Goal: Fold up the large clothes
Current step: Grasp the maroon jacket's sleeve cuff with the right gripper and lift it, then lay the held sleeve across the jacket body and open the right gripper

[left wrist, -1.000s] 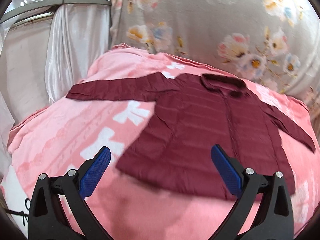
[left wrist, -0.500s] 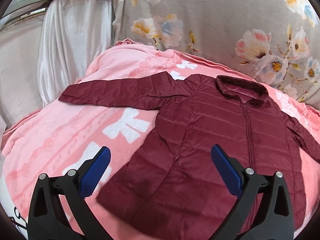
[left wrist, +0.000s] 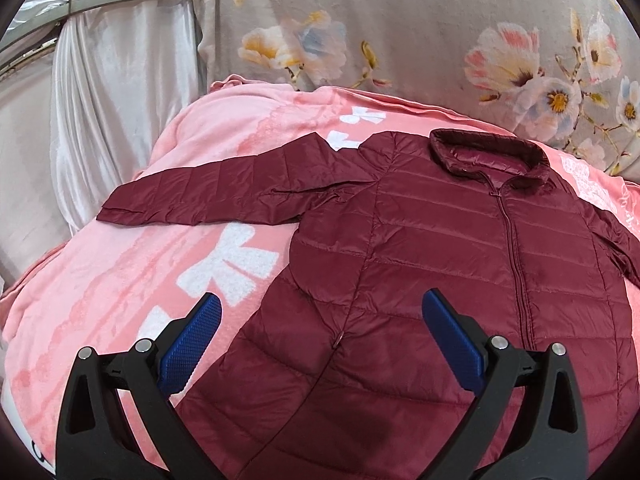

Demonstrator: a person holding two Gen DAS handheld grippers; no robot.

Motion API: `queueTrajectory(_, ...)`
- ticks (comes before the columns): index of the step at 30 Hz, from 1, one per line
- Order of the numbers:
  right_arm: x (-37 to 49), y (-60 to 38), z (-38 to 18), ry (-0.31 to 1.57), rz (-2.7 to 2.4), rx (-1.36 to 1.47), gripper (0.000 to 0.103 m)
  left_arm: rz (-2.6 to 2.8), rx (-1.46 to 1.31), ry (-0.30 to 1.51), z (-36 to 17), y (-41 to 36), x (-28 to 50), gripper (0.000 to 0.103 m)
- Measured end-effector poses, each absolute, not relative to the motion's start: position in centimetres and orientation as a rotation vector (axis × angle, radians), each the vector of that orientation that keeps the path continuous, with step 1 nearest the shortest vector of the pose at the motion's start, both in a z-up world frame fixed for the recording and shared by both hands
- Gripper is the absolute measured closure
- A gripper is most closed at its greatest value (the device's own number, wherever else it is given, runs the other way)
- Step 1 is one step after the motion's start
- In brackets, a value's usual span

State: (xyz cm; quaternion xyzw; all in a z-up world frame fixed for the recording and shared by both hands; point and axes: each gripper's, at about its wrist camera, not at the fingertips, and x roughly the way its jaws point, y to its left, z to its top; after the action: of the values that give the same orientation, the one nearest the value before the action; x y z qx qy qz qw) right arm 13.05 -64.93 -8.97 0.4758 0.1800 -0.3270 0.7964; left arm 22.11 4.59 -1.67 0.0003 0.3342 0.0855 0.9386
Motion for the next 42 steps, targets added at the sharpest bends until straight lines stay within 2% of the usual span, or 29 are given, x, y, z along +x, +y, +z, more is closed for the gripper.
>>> queueTrajectory(7,17.6,-56.5,1.1,0.263,-0.398,0.751,0.1,0.176,-0.01,0.651,-0.9,4.9,22.6,0.005)
queueTrajectory(10,20.3,-48.8,5.3,0.258,-0.173,0.618,0.1,0.166,-0.043,0.652,-0.5,5.5,22.9,0.005)
queueTrajectory(13,22.3,-42.3,6.6,0.293,-0.008,0.543,0.1,0.153,-0.082,0.658,-0.2,6.3,23.1,0.005)
queueTrajectory(20,27.6,-25.0,3.7,0.478,0.314,0.365,0.1,0.126,-0.139,0.662,0.4,8.4,23.9,0.005)
queueTrajectory(29,32.2,-16.5,-3.8,0.698,0.391,0.291,0.1,0.037,-0.167,0.672,0.4,8.7,25.7,0.005)
queueTrajectory(31,32.5,-15.1,-5.3,0.748,0.4,0.265,0.096,-0.009,-0.173,0.686,0.2,8.3,26.4,0.005)
queueTrajectory(32,32.4,-14.8,-5.7,0.762,0.403,0.257,0.087,-0.025,-0.181,0.692,0.1,8.2,26.6,0.005)
queueTrajectory(33,32.3,-14.6,-5.8,0.774,0.404,0.252,0.068,-0.06,-0.202,0.701,-0.1,8.0,27.1,0.005)
queueTrajectory(35,31.5,-14.5,-5.9,0.767,0.394,0.255,0.045,-0.12,-0.25,0.734,-0.6,7.4,28.1,0.005)
queueTrajectory(42,27.0,-19.9,-4.6,0.699,0.294,0.368,0.045,-0.254,-0.392,0.927,-4.5,4.6,32.1,0.005)
